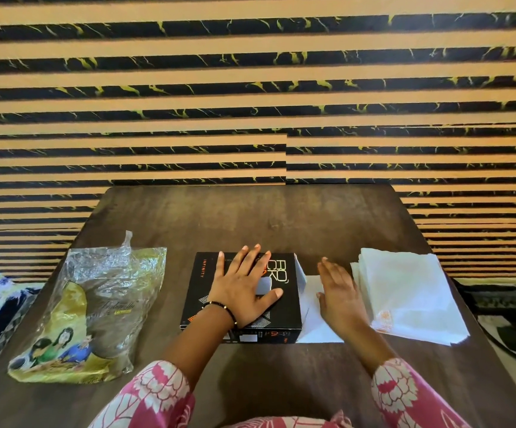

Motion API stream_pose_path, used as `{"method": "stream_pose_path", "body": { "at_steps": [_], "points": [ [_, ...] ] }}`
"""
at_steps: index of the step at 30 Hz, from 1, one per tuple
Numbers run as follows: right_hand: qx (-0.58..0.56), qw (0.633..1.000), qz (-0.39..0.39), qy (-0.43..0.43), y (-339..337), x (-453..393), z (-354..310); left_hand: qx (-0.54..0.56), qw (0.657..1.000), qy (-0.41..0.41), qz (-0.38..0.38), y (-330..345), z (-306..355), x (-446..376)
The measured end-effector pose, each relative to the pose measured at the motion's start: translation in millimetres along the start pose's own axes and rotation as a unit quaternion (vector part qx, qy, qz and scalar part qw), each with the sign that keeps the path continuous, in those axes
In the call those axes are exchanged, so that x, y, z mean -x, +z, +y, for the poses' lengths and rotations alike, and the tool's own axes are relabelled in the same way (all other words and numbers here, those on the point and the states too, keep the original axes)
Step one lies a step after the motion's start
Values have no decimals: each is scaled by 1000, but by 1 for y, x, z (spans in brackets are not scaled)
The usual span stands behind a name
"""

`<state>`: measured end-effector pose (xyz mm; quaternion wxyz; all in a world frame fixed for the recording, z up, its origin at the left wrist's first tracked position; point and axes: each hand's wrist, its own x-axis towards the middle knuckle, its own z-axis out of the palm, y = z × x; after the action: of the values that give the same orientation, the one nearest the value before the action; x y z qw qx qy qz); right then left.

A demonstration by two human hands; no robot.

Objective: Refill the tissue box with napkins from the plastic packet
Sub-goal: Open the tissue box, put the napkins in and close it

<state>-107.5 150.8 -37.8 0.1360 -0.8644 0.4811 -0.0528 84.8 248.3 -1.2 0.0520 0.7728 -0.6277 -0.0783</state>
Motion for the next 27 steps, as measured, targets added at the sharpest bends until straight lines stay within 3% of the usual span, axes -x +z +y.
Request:
{"method": "stream_pose_path", "body": {
  "at_steps": [3, 12, 17, 20, 22, 24, 27],
  "points": [
    [58, 998, -11, -13, 25, 16, 4, 0, 1000, -1, 2, 0, -1, 5],
    [87, 992, -58, 75, 44, 24, 12, -2, 1000, -6, 0, 0, -5, 16],
    [88, 995, -8, 40, 25, 29, -3, -2, 1000, -7, 0, 1, -5, 16],
    [-6, 997, 66, -32, 13, 42, -22, 2, 1000, -5, 3, 2, -5, 17],
    [-141, 989, 29, -44, 7, 50, -32, 2, 1000, -5, 2, 1, -5, 17],
    [-246, 968, -43, -12, 5, 58, -31, -1, 1000, -5, 2, 2, -5, 16],
    [-362, 930, -20, 56, 0, 61, -16, -4, 1000, -8, 4, 1, -4, 16]
  ]
}}
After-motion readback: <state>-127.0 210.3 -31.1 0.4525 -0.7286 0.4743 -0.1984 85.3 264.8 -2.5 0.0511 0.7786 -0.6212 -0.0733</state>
